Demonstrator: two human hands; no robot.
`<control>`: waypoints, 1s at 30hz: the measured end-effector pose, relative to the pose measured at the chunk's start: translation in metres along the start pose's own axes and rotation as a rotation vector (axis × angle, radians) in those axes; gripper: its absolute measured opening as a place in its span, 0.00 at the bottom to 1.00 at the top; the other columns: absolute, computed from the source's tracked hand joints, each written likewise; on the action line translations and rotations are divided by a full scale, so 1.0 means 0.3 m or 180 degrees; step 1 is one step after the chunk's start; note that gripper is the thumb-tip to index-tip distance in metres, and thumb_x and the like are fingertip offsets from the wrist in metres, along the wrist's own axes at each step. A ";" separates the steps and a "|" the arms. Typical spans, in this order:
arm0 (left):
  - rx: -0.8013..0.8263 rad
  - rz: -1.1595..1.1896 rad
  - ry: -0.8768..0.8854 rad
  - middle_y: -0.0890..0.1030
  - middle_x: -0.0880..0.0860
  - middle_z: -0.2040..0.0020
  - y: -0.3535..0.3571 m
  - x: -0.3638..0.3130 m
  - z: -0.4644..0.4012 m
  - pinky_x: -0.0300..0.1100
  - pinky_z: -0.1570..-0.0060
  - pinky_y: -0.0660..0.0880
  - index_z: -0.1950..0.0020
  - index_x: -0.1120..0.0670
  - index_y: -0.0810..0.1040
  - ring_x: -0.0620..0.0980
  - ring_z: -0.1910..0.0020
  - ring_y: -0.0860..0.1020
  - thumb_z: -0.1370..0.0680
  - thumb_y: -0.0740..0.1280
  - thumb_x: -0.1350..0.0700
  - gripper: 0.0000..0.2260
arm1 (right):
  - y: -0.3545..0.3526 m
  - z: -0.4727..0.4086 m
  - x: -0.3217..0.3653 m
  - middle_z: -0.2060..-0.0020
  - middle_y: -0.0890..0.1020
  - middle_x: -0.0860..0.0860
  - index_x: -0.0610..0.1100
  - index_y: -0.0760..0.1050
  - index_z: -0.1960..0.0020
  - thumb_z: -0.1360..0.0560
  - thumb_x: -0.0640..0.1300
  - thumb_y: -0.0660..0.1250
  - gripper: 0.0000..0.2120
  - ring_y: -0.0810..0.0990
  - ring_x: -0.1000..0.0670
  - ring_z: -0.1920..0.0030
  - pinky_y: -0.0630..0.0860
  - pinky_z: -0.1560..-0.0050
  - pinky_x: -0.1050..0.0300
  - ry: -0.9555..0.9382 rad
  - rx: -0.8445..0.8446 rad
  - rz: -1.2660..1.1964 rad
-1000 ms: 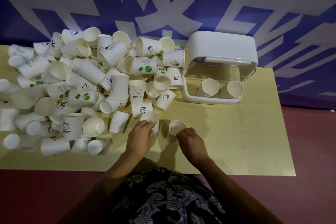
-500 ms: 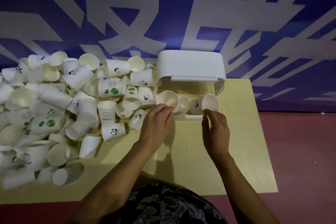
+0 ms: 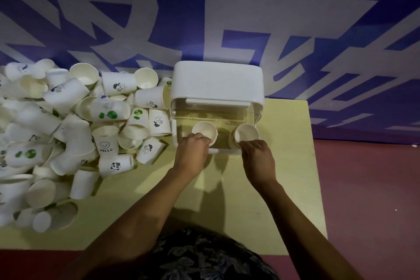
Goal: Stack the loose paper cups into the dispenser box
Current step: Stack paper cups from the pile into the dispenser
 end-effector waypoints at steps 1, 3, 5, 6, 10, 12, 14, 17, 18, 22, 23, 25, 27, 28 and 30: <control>0.0072 -0.0017 -0.0038 0.81 0.53 0.54 0.019 0.004 -0.007 0.46 0.55 0.74 0.50 0.52 0.83 0.56 0.54 0.78 0.24 0.63 0.59 0.09 | 0.012 -0.009 -0.006 0.61 0.84 0.47 0.42 0.83 0.49 0.30 0.31 0.70 0.13 0.79 0.41 0.57 0.76 0.60 0.53 -0.0045 0.0044 0.0042; 0.0213 0.0081 -0.0153 0.80 0.53 0.53 0.052 0.010 -0.018 0.47 0.55 0.74 0.49 0.53 0.82 0.56 0.52 0.77 0.23 0.62 0.59 0.10 | 0.038 -0.022 -0.018 0.63 0.84 0.47 0.43 0.83 0.50 0.31 0.31 0.70 0.12 0.79 0.41 0.58 0.76 0.59 0.53 -0.0100 0.0149 0.0111; 0.0255 0.0214 -0.0209 0.80 0.55 0.52 0.073 -0.001 -0.032 0.47 0.54 0.74 0.48 0.54 0.82 0.57 0.52 0.77 0.22 0.62 0.60 0.10 | 0.061 -0.031 -0.029 0.64 0.84 0.47 0.43 0.84 0.52 0.31 0.32 0.70 0.12 0.79 0.41 0.58 0.76 0.60 0.53 -0.0139 0.0233 0.0127; 0.0259 0.0258 -0.0189 0.80 0.55 0.51 0.080 -0.014 -0.040 0.48 0.53 0.74 0.47 0.55 0.82 0.57 0.51 0.77 0.22 0.62 0.60 0.10 | 0.069 -0.033 -0.035 0.64 0.83 0.47 0.44 0.83 0.52 0.31 0.32 0.70 0.12 0.79 0.41 0.58 0.76 0.60 0.53 -0.0146 0.0270 0.0127; 0.0243 0.0359 -0.0116 0.81 0.54 0.50 0.093 -0.068 -0.054 0.47 0.50 0.75 0.46 0.55 0.82 0.55 0.50 0.77 0.22 0.62 0.61 0.11 | 0.079 -0.039 -0.039 0.62 0.83 0.47 0.44 0.83 0.52 0.30 0.33 0.69 0.10 0.79 0.40 0.56 0.75 0.58 0.52 -0.0169 0.0326 0.0136; 0.0057 0.0396 -0.0040 0.82 0.53 0.50 0.069 -0.083 -0.044 0.46 0.50 0.75 0.47 0.55 0.83 0.55 0.50 0.77 0.24 0.64 0.61 0.10 | 0.064 -0.037 -0.028 0.57 0.84 0.47 0.45 0.82 0.50 0.31 0.35 0.70 0.11 0.79 0.39 0.53 0.75 0.54 0.49 -0.0118 0.0235 0.0109; -0.0248 0.0487 0.0022 0.82 0.53 0.49 0.019 -0.078 -0.017 0.46 0.51 0.75 0.47 0.56 0.82 0.54 0.49 0.77 0.26 0.66 0.61 0.09 | 0.034 -0.032 0.005 0.52 0.83 0.48 0.44 0.80 0.47 0.29 0.37 0.70 0.12 0.78 0.40 0.49 0.75 0.51 0.48 -0.0148 0.0080 -0.0005; -0.0609 0.0540 -0.0094 0.81 0.51 0.50 -0.067 -0.010 0.065 0.44 0.53 0.75 0.48 0.54 0.82 0.50 0.51 0.77 0.25 0.67 0.60 0.08 | 0.008 -0.016 0.106 0.52 0.82 0.48 0.43 0.79 0.47 0.27 0.37 0.68 0.10 0.76 0.43 0.50 0.76 0.53 0.51 -0.0383 -0.0060 -0.0401; -0.0674 0.0524 -0.0169 0.81 0.50 0.50 -0.088 0.031 0.100 0.43 0.54 0.75 0.48 0.53 0.82 0.50 0.52 0.77 0.25 0.67 0.60 0.08 | 0.017 -0.010 0.149 0.52 0.82 0.48 0.43 0.79 0.47 0.26 0.37 0.68 0.09 0.77 0.44 0.50 0.76 0.55 0.52 -0.0442 -0.0021 -0.0550; -0.0854 0.0409 -0.0911 0.81 0.52 0.52 -0.142 0.280 0.266 0.44 0.55 0.75 0.48 0.54 0.81 0.51 0.53 0.78 0.25 0.67 0.60 0.08 | 0.136 0.013 0.319 0.51 0.83 0.49 0.45 0.80 0.45 0.24 0.39 0.67 0.09 0.79 0.46 0.52 0.76 0.58 0.55 -0.0488 0.0543 -0.0965; -0.0917 0.0460 -0.1230 0.81 0.54 0.51 -0.148 0.357 0.311 0.45 0.55 0.74 0.47 0.56 0.81 0.53 0.52 0.78 0.25 0.67 0.60 0.08 | 0.173 0.018 0.356 0.50 0.83 0.48 0.45 0.80 0.44 0.24 0.39 0.66 0.10 0.80 0.46 0.51 0.76 0.57 0.56 -0.0455 0.0689 -0.1033; -0.1054 0.0606 -0.1854 0.80 0.58 0.50 -0.157 0.499 0.401 0.47 0.53 0.74 0.46 0.59 0.80 0.57 0.51 0.78 0.26 0.68 0.61 0.10 | 0.242 0.027 0.426 0.48 0.83 0.47 0.43 0.79 0.42 0.24 0.40 0.66 0.11 0.80 0.46 0.49 0.77 0.52 0.53 -0.0327 0.0920 -0.1219; -0.1174 0.0781 -0.2347 0.79 0.62 0.48 -0.162 0.615 0.475 0.50 0.50 0.73 0.44 0.62 0.78 0.61 0.48 0.76 0.26 0.68 0.61 0.12 | 0.307 0.027 0.487 0.46 0.82 0.46 0.42 0.78 0.40 0.24 0.40 0.66 0.13 0.80 0.45 0.46 0.77 0.47 0.51 -0.0176 0.1101 -0.1294; -0.1186 0.0873 -0.2565 0.78 0.63 0.46 -0.161 0.663 0.503 0.51 0.48 0.73 0.42 0.63 0.77 0.63 0.46 0.75 0.26 0.68 0.61 0.14 | 0.341 0.024 0.512 0.44 0.81 0.45 0.42 0.77 0.38 0.24 0.41 0.67 0.14 0.79 0.44 0.44 0.76 0.44 0.52 -0.0101 0.1184 -0.1272; -0.1152 0.0984 -0.2831 0.76 0.65 0.44 -0.160 0.739 0.535 0.54 0.45 0.72 0.40 0.65 0.75 0.64 0.44 0.74 0.26 0.68 0.61 0.17 | 0.400 0.009 0.555 0.39 0.79 0.44 0.40 0.74 0.35 0.24 0.42 0.67 0.18 0.76 0.44 0.39 0.72 0.39 0.53 0.0042 0.1305 -0.1203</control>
Point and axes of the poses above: each hand's wrist, its own z-axis away from the middle knuckle, its own y-axis out of the palm, x = y × z, the point moved 7 cm from there along -z, towards the middle knuckle
